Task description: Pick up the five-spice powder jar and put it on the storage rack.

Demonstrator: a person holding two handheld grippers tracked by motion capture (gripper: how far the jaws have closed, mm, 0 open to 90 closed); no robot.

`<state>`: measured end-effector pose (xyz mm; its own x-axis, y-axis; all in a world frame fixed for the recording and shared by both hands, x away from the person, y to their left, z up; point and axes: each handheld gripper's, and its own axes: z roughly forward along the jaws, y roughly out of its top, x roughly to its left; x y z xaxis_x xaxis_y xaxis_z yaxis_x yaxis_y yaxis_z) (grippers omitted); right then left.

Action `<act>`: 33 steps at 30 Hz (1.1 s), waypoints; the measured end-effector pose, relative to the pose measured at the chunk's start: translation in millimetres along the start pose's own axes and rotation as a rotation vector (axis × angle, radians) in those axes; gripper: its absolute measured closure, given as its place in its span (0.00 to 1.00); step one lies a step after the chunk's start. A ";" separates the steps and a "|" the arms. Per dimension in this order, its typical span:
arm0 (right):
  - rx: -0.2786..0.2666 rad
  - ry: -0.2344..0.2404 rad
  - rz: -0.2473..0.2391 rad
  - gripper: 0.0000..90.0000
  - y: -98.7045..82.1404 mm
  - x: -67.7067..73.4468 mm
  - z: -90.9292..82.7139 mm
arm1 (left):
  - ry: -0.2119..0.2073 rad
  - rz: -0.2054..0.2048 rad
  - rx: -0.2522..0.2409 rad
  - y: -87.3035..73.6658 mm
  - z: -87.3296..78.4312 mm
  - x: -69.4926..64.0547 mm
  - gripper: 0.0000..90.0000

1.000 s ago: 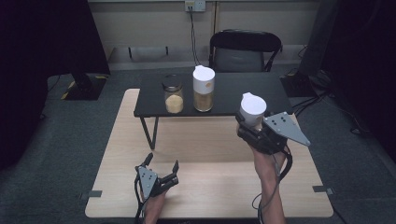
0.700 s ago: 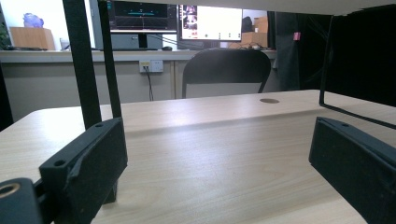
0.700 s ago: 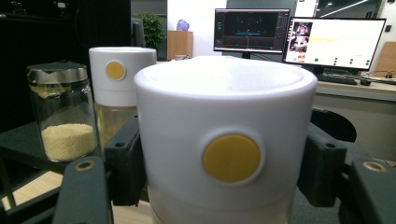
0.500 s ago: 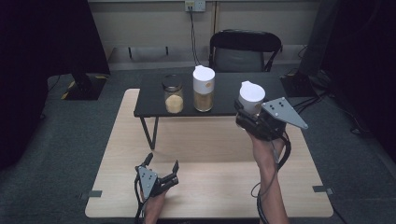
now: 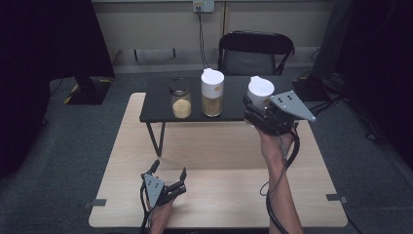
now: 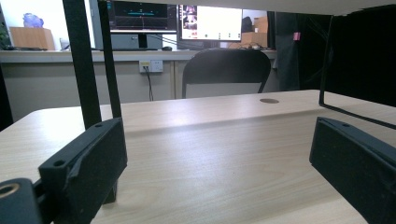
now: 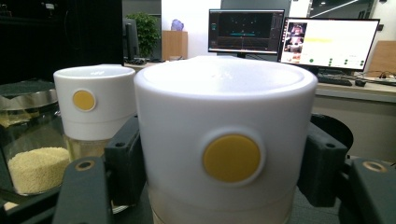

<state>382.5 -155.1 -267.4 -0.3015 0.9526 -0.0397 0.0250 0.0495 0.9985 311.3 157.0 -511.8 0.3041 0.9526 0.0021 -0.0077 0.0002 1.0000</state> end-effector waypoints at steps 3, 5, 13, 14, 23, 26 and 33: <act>0.002 0.001 0.001 0.34 2.1 -1.2 3.7 | 0.000 0.000 0.000 0.0 0.0 0.0 0.04; 0.004 -0.002 0.003 0.34 2.3 -1.9 7.3 | 0.000 0.000 0.000 0.0 0.0 0.0 0.04; 0.003 -0.007 0.015 0.34 0.0 -3.8 21.5 | -0.002 0.002 0.001 0.0 -0.3 0.2 0.04; 0.004 -0.006 0.013 0.34 0.1 -4.3 23.1 | -0.002 0.002 0.001 0.0 -0.3 0.2 0.04; -0.001 -0.022 -0.015 0.34 -3.9 -6.3 42.1 | -0.003 0.000 0.000 0.0 -0.4 0.1 0.04; 0.008 -0.024 -0.002 0.34 -6.2 -6.8 47.4 | -0.003 0.000 0.000 0.0 -0.5 0.0 0.04; 0.032 -0.017 0.033 0.34 -8.7 -8.1 56.1 | -0.003 0.000 0.000 0.0 -0.5 0.0 0.04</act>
<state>438.1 -146.5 -277.9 -0.2838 0.9588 -0.0077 0.0649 0.0273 0.9975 310.8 157.1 -511.8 0.3071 0.9517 0.0019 -0.0075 0.0005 1.0000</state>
